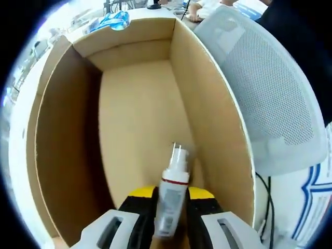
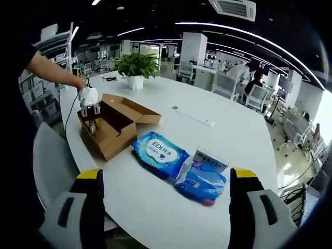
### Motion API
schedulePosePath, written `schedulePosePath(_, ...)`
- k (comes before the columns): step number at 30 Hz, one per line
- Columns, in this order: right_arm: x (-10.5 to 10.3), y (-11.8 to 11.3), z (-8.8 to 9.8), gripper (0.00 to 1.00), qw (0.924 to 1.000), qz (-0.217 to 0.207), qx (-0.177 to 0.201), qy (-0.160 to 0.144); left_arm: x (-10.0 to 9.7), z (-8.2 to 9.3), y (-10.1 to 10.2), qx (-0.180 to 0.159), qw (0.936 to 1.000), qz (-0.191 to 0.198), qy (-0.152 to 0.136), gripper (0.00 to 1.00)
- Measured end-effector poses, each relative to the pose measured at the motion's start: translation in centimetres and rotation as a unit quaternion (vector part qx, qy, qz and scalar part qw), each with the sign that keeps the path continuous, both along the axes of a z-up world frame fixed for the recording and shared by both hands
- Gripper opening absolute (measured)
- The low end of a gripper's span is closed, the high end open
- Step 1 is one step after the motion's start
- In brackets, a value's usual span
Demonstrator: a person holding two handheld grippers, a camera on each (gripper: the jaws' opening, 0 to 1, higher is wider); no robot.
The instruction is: Operate the shoe box by opening the lid, removing the specified soft item, and placing it in the target area until the item is outside and the box remains undamaged.
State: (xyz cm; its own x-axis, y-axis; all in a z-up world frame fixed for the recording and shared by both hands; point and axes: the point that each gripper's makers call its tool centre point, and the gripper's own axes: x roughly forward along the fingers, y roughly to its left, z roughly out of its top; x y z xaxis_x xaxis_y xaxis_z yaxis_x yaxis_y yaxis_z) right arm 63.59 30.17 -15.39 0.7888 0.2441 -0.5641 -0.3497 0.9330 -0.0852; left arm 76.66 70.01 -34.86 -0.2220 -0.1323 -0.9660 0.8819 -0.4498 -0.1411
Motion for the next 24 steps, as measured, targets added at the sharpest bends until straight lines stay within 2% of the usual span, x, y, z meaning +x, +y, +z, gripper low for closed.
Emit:
schedulePosePath(14, 0.1, 0.7, 0.6, 0.96, 0.9999, 0.004, 0.002, -0.010, 0.2, 0.9, -0.4, -0.019, 0.9987, 0.045, -0.011, 0.20)
schedulePosePath(24, 0.3, 1.6, 0.4, 0.96, 0.9998, 0.012, 0.006, -0.012, 0.2, 2.8, -1.4, -0.053, 0.9960, 0.068, -0.021, 0.20)
